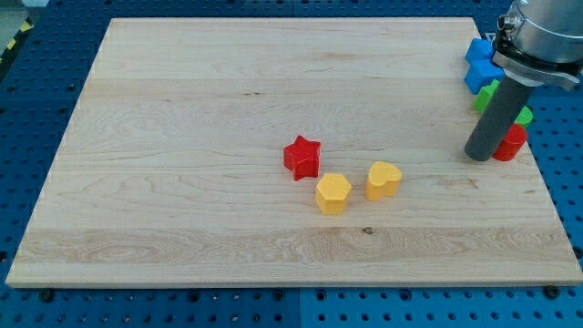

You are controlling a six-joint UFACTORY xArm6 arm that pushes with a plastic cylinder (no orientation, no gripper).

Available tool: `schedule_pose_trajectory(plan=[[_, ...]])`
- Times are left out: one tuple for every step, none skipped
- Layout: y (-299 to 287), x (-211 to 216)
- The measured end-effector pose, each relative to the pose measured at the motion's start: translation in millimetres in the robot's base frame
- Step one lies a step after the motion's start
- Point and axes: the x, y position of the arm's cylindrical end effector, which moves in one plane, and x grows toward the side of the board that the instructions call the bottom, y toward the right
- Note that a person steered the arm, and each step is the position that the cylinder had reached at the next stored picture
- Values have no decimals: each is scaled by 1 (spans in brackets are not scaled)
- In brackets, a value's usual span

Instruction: Place your arm to the right side of the red star

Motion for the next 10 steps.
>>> schedule_pose_trajectory(plan=[[11,-1],[14,-1],[-15,-1],[-28,23],[-34,27],[-57,19],[-97,17],[-113,15],[-129,7],[-164,4]])
